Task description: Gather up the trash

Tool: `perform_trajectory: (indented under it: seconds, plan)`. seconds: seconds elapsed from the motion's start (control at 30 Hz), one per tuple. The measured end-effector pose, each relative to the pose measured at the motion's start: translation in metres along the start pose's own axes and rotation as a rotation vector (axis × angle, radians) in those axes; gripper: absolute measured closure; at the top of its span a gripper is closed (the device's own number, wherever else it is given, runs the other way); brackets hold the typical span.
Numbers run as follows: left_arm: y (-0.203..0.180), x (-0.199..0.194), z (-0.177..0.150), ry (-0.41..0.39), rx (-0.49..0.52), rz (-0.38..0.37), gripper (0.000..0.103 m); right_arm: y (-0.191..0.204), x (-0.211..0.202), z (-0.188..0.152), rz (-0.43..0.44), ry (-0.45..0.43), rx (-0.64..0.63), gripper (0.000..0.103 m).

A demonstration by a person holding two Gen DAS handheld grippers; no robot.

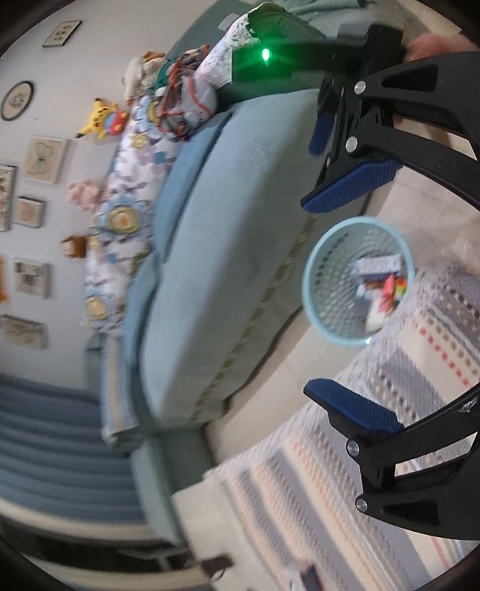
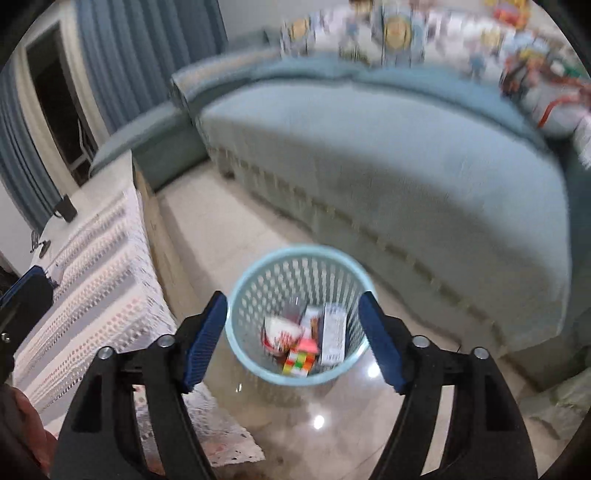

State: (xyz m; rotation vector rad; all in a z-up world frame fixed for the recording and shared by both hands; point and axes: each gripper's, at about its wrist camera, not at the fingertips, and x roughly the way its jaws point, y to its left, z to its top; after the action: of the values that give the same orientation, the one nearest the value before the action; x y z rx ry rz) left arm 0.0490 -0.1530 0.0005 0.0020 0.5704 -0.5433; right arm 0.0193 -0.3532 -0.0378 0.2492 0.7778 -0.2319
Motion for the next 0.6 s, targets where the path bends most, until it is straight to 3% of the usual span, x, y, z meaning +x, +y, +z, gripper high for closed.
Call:
perform_trajectory:
  seconds: [0.17,0.33,0.6]
  plan:
    - [0.002,-0.034,-0.016,-0.107,0.001,0.114,0.008,0.021,-0.041,-0.017,-0.032,-0.175,-0.014,0.03]
    - [0.005,-0.036,-0.025,-0.126,0.02,0.176,0.008,0.036,-0.049,-0.028,-0.06,-0.265,-0.039,0.03]
    - [0.004,-0.038,-0.029,-0.13,0.037,0.211,0.008,0.052,-0.062,-0.048,-0.128,-0.367,-0.075,0.03]
